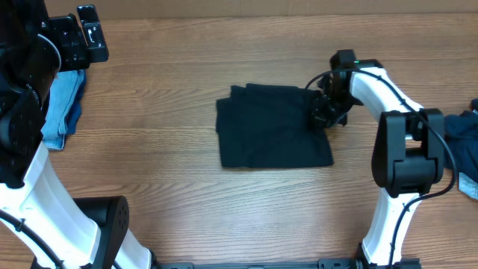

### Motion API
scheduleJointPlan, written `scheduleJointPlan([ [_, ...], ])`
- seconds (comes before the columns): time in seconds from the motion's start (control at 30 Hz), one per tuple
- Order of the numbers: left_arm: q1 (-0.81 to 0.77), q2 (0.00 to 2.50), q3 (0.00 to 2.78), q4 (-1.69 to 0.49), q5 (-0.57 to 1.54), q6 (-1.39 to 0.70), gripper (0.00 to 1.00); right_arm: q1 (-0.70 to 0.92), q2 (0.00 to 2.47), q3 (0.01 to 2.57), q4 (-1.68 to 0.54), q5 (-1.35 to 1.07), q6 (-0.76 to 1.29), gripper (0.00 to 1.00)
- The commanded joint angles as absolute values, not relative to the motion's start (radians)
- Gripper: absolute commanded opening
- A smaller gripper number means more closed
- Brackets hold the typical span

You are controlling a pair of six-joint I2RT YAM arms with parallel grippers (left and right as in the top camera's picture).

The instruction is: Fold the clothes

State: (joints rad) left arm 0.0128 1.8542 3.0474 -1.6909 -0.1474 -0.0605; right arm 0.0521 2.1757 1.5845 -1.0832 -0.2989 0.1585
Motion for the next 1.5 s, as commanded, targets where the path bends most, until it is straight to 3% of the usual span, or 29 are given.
scheduleJointPlan([
  [0.0,0.012,1.854,3.046,-1.689,-0.16,-0.067,1.0,0.032,2.13,1.645,-1.11,-0.24,0.154,0.06],
  [0.7,0.012,1.854,3.046,-1.689,-0.16,-0.067,1.0,0.291,2.106,1.934,-1.388,-0.157,0.354,0.04],
  [1.07,0.012,1.854,3.046,-1.689,-0.16,-0.067,1.0,0.464,2.106,1.934,-1.288,-0.157,0.49,0.04],
  [1.47,0.012,1.854,3.046,-1.689,-0.16,-0.067,1.0,0.517,2.106,1.934,-1.191,-0.158,0.558,0.04],
])
